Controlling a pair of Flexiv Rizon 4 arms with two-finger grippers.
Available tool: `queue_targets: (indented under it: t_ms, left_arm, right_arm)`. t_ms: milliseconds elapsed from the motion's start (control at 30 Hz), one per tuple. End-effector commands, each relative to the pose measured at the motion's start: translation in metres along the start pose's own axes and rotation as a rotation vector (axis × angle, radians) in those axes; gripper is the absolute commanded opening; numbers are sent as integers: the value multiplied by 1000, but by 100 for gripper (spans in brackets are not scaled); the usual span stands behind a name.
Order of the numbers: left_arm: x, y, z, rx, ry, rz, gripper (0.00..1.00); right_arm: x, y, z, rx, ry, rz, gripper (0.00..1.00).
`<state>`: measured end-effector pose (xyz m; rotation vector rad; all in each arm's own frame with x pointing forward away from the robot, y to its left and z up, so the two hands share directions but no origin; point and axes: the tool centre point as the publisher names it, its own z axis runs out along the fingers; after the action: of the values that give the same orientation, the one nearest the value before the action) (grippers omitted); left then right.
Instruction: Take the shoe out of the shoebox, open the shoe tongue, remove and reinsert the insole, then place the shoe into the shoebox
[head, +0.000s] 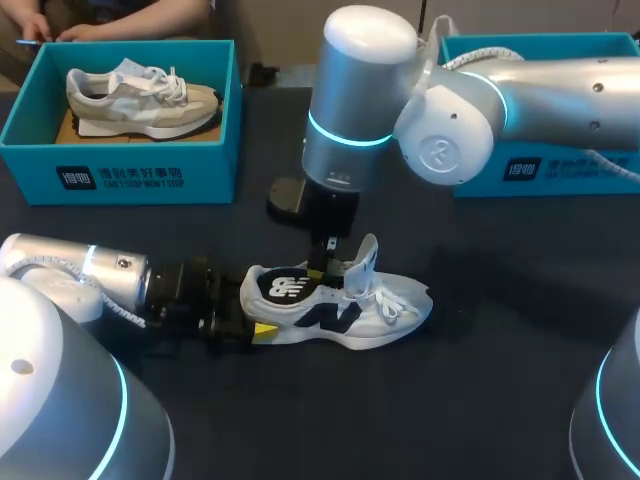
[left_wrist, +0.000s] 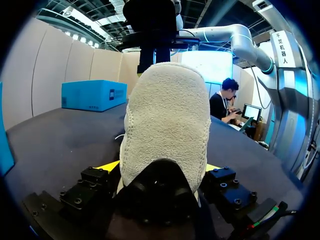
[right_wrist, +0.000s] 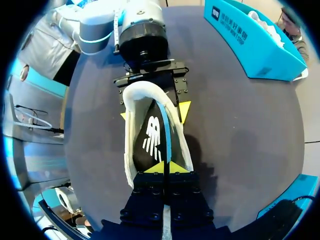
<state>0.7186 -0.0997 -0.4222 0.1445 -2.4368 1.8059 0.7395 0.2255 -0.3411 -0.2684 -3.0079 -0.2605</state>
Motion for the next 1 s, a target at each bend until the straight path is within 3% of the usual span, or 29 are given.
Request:
queue_targets:
  t_ms: [33, 467, 733, 1000]
  left_arm:
    - [0, 1, 0, -4, 0, -1, 0]
    - [0, 1, 0, -4, 0, -1, 0]
    - [0, 1, 0, -4, 0, -1, 0]
    - [0, 1, 0, -4, 0, -1, 0]
  right_arm:
    - [0, -7, -10, 10, -5, 3, 0]
    - [-3, -20, -19, 1, -14, 10, 0]
    - [-4, -4, -22, -55, 0, -48, 0]
    - [-3, 15, -33, -53, -19, -98, 0]
